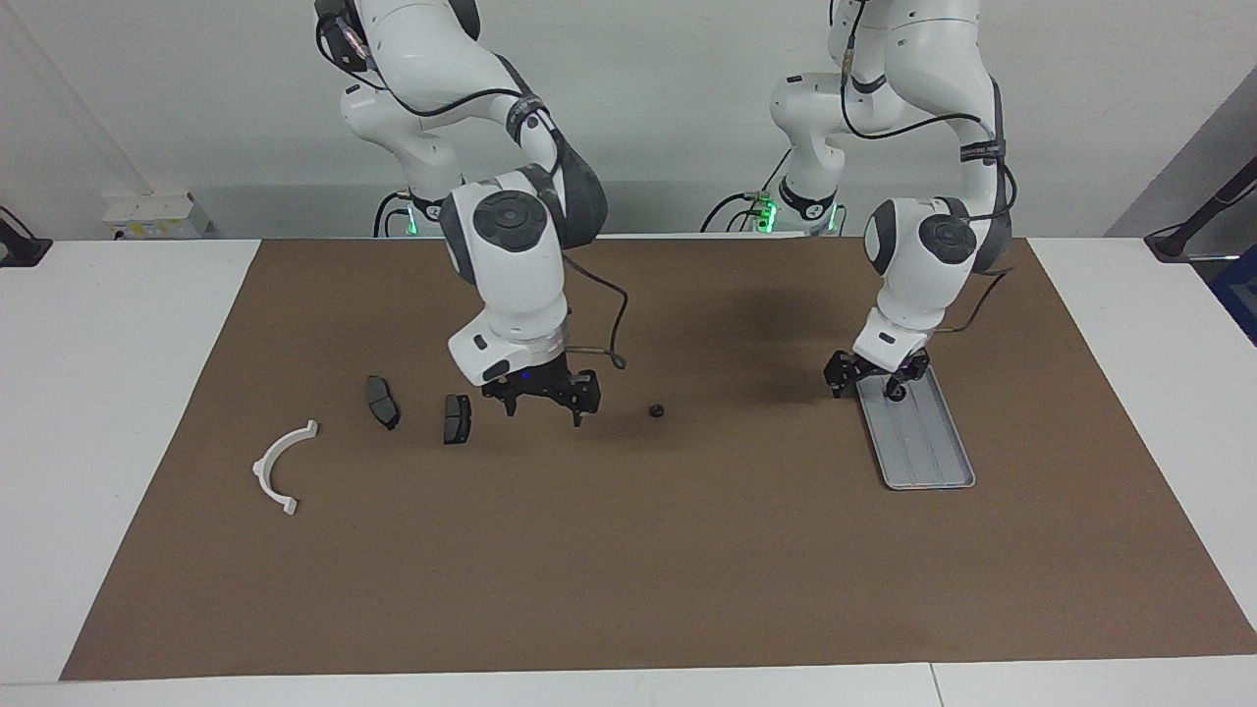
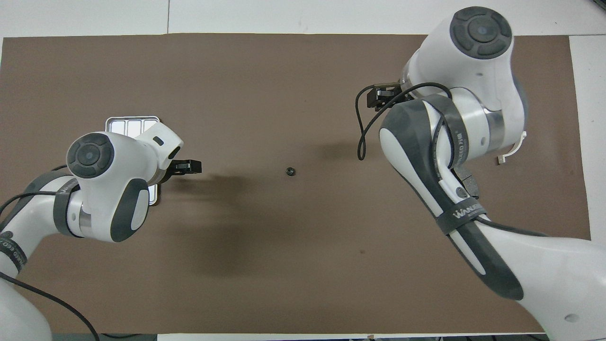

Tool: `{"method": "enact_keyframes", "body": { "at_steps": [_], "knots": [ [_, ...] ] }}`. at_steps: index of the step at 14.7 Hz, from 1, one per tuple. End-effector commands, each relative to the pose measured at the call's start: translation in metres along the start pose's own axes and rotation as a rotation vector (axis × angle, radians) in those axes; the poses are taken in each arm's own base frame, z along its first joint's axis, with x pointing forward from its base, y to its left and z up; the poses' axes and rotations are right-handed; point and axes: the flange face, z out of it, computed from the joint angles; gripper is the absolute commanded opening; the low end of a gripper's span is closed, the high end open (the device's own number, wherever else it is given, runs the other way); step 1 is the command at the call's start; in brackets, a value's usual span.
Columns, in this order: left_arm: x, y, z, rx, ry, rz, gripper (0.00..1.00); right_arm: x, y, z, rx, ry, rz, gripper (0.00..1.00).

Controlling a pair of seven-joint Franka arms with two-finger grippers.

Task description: Pick bearing gear from pile to tray

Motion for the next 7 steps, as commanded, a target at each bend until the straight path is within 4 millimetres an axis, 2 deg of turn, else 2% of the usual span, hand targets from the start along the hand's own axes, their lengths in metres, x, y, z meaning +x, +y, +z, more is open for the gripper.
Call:
{"method": "enact_keyframes", "body": {
  "at_steps": [1,3,4,5,7],
  "knots": [
    [0.021,0.064,-0.006,-0.003,-0.005,-0.03,1.0,0.002,0.051,-0.011,-0.014,-0.016,-0.118,1.0],
    [0.031,0.109,0.006,-0.008,-0.006,-0.051,1.0,0.002,0.081,-0.021,-0.016,-0.024,-0.14,1.0],
    [0.036,0.123,0.007,-0.006,-0.013,-0.053,1.0,0.001,0.093,-0.029,-0.016,-0.025,-0.139,1.0],
    [0.04,0.133,0.01,-0.002,-0.022,-0.054,1.0,-0.001,0.1,-0.033,-0.017,-0.032,-0.141,1.0],
    [0.042,0.164,0.017,0.01,-0.039,-0.06,1.0,-0.005,0.105,-0.04,-0.018,-0.04,-0.14,1.0]
  ]
}}
